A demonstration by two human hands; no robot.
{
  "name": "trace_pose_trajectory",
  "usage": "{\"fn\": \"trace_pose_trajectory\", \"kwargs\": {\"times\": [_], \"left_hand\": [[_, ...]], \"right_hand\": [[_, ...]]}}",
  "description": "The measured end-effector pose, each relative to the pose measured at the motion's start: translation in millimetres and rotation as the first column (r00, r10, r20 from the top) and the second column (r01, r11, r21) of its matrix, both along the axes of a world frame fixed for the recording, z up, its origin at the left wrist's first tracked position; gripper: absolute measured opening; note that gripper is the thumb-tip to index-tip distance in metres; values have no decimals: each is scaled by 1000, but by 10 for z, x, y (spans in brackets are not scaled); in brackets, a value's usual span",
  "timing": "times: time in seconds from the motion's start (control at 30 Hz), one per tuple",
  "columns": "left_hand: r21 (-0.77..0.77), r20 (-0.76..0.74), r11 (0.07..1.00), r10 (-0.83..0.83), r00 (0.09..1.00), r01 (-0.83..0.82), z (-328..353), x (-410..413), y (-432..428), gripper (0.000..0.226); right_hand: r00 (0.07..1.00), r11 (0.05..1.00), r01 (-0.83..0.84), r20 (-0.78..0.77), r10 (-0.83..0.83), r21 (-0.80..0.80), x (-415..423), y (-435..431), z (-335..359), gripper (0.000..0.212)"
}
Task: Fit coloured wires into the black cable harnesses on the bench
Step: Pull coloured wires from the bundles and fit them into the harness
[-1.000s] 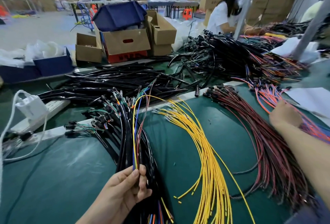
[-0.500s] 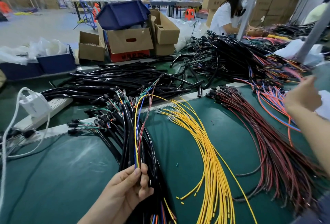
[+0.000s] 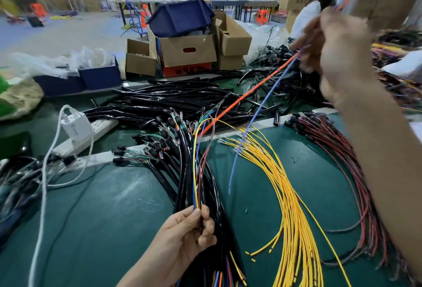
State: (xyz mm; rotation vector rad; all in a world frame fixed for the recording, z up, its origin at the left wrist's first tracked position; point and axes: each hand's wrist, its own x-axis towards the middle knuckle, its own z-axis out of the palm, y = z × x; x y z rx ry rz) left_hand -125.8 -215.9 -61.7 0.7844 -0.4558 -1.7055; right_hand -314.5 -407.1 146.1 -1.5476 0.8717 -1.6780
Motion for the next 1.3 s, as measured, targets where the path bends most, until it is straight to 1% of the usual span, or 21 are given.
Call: {"fn": "trace_pose_trajectory", "kwargs": {"times": [0.03,0.1,0.17,0.23,0.3,0.37,0.4,0.5,0.57,0.73,0.83,1.0,1.23,1.3], "left_hand": [[4,4,1000,4,1000,-4,-1,-4,1,21],[3,12,1000,7,1000,-7,-3,-10,3,18],[-11,28,1000,-2,1000,3,-4,-8,10,19],[-36,52,999,-23,998,25,-6,2,22,27],[-55,91,997,-44,995,49,-2,8,34,31],[-56,104,996,-62,993,68,15,-2,38,20],[-60,99,996,-66,993,73,20,-7,36,17],[-32,108,999,-40,993,44,25,-43,26,22],[-7,133,1000,-9,991,10,36,-66,20,24],[28,184,999,17,983,-23,4,-94,4,27],[42,155,998,31,987,-38,-1,-96,1,30],[40,62,998,50,997,-52,14,-76,9,38],[34,85,998,59,995,-62,28,-82,24,36],[28,93,998,60,994,-62,29,-84,28,35]], "right_hand": [[992,988,-124,41,121,87,95,61,-49,35],[959,940,-278,112,261,199,258,157,-183,34],[925,878,-380,138,355,289,386,223,-360,34],[893,815,-446,119,435,369,483,265,-564,33],[862,755,-487,103,496,439,556,291,-754,33],[829,704,-508,60,556,497,613,310,-920,31],[808,682,-510,20,589,525,633,316,-993,28],[713,625,-512,-113,692,589,650,316,-1159,14],[648,576,-529,-141,748,623,645,326,-1228,13],[560,509,-544,-164,812,667,697,417,-1311,19],[520,499,-524,-205,829,690,743,452,-1348,22],[536,544,-477,-262,802,690,764,469,-1374,23],[536,570,-478,-292,792,669,759,505,-1402,23],[551,571,-469,-281,785,674,764,498,-1415,23]]}}
